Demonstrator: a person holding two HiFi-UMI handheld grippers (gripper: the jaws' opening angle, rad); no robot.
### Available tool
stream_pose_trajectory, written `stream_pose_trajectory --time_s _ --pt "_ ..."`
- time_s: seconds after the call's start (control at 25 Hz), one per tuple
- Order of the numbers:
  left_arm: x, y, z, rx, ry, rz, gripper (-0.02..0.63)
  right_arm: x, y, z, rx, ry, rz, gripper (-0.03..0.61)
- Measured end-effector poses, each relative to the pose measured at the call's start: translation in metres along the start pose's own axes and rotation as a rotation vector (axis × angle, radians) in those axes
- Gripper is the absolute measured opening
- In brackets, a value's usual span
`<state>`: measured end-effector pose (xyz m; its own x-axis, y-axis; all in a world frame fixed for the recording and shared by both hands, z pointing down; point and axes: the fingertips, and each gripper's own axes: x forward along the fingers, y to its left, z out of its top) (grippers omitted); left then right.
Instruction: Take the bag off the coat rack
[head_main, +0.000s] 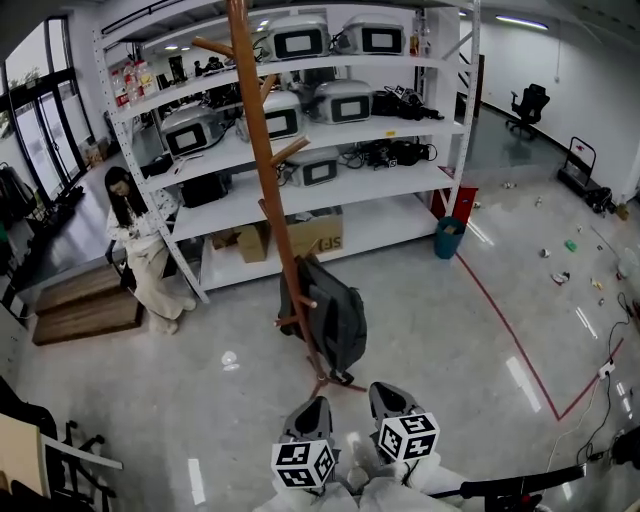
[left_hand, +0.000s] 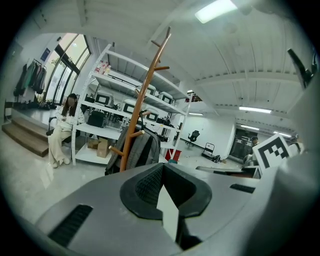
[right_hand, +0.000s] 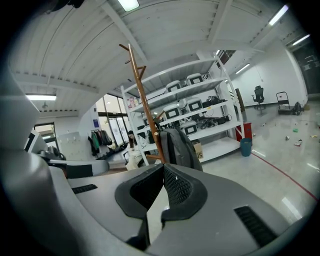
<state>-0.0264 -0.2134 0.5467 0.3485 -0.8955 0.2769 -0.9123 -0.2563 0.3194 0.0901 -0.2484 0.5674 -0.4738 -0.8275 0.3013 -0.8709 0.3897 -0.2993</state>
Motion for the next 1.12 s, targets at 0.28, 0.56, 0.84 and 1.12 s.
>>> stream_pose_trajectory --time_s 0.28,0.56,0.84,1.12 --pt "0.028 0.015 0.026 -0.007 -0.021 -0.025 0.002 0.035 0.030 0.029 -0.032 -0.051 0.059 0.012" --pt "0.034 0.033 0.029 -0.019 -0.014 -0.014 0.002 0.069 0.007 0.050 -0.115 -0.068 0.022 0.012" --pt "0.033 0.059 0.021 -0.034 0.018 0.046 0.002 0.118 -0.011 0.075 -0.178 -0.079 0.049 0.016" --pt "0.032 0.081 0.018 -0.045 0.031 0.106 0.002 0.159 -0.022 0.086 -0.230 -0.060 0.082 0.156"
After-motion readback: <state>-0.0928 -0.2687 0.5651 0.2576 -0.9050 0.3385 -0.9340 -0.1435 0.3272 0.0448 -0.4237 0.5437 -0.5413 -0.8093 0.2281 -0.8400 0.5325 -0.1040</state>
